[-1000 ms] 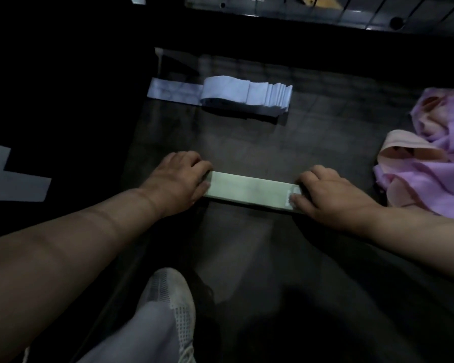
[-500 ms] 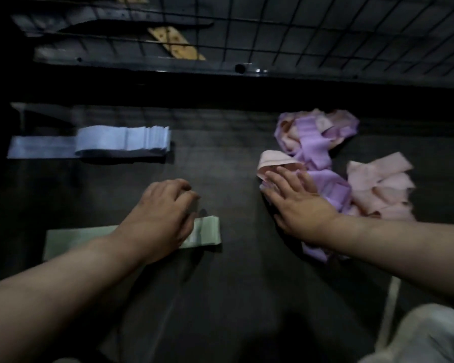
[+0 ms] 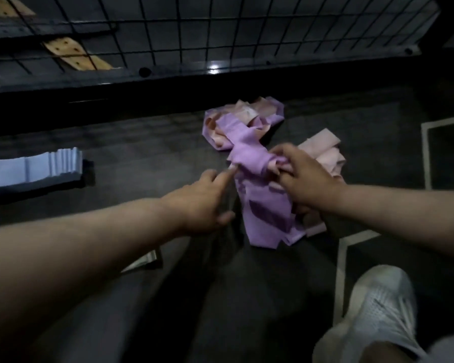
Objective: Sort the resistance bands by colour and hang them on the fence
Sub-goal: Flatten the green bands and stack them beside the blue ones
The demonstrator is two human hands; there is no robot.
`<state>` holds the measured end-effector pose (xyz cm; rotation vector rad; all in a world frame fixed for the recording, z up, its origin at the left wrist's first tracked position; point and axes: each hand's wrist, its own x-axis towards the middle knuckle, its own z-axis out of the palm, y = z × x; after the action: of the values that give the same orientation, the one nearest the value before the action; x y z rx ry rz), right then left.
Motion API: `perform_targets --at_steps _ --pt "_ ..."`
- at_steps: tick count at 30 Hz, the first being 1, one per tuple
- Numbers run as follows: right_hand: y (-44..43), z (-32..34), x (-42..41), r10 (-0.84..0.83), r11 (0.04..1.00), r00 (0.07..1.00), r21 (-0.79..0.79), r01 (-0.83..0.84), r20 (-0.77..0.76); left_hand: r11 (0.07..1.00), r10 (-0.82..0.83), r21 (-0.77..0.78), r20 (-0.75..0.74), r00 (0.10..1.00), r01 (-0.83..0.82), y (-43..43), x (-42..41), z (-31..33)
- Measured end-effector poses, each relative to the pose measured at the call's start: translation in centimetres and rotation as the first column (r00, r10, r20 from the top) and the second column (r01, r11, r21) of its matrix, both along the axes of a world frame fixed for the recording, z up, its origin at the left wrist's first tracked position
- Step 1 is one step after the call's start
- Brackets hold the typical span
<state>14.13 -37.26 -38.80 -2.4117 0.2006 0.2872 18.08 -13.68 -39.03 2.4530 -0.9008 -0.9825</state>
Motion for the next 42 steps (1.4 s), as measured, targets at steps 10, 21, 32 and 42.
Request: perform_targets --at_steps 10,21,32,42 --pt "-2.2 3.2 1.2 -0.017 0.974 0.992 0.222 0.044 -0.123 0.51 0.635 -0.308 -0.494 0.593 -0.803 -6.3 1.2 -0.7" --pt "-6.7 -2.0 -4.0 0.07 0.886 0.914 -0.397 -0.242 -0.4 0.261 0.786 -0.166 -0.536 0.309 -0.951 -2.1 2.1 -3.3" --pt "-5.0 3.7 3.1 -0.242 0.97 0.951 0.045 0.238 0.194 0.447 0.642 -0.255 -0.576 0.506 -0.858 -7.1 1.2 -1.1" --pt "-1.5 0.9 3.2 -0.104 0.985 0.966 -0.159 0.067 -0.238 0.872 0.331 -0.138 -0.543 0.772 -0.47 -5.4 0.6 -1.0"
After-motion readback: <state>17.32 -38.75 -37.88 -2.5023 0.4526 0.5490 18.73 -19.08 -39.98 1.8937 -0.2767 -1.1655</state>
